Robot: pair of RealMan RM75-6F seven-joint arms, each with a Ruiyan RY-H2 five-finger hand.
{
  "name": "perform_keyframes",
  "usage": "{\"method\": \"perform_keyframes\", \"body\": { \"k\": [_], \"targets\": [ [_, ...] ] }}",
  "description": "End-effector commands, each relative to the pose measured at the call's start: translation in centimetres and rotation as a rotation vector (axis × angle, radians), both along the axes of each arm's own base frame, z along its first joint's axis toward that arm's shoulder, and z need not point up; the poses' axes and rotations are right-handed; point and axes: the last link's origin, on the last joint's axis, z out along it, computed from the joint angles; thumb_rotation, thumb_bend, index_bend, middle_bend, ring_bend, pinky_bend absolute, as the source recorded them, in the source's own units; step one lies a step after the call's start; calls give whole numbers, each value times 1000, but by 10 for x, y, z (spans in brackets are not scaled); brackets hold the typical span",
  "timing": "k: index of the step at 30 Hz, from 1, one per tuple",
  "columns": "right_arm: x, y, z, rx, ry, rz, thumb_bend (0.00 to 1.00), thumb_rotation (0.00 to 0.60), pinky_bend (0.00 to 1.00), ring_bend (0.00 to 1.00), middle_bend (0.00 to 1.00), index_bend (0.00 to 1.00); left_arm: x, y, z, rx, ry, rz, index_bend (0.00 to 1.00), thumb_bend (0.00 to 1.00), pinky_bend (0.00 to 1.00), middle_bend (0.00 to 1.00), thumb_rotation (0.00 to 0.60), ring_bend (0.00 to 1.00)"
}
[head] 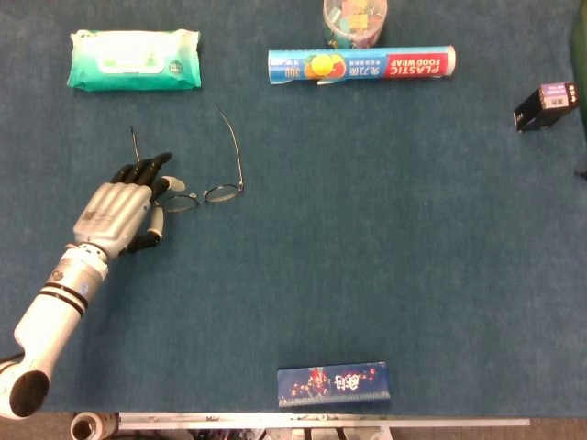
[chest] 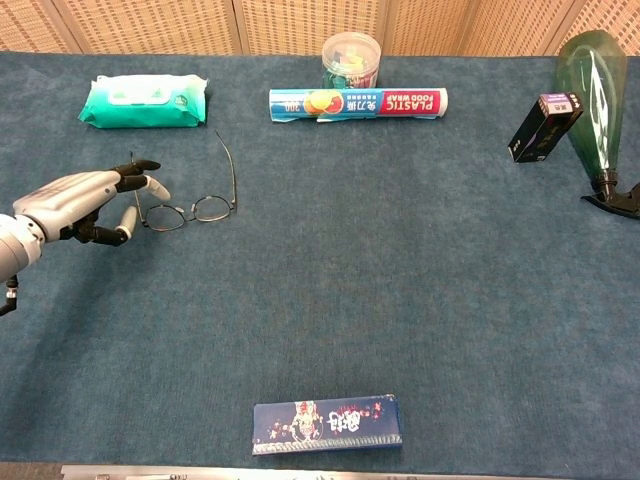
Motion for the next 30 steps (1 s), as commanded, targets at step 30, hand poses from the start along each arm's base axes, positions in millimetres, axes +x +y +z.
{"method": "perform_keyframes", "body": {
  "k": [30],
  "targets": [
    [-2,2,-2,0,-7,-3,41,600,448,214,196,146,13,-50,2,-37,-10,-46,250,745,68,0,501,0]
  ]
}}
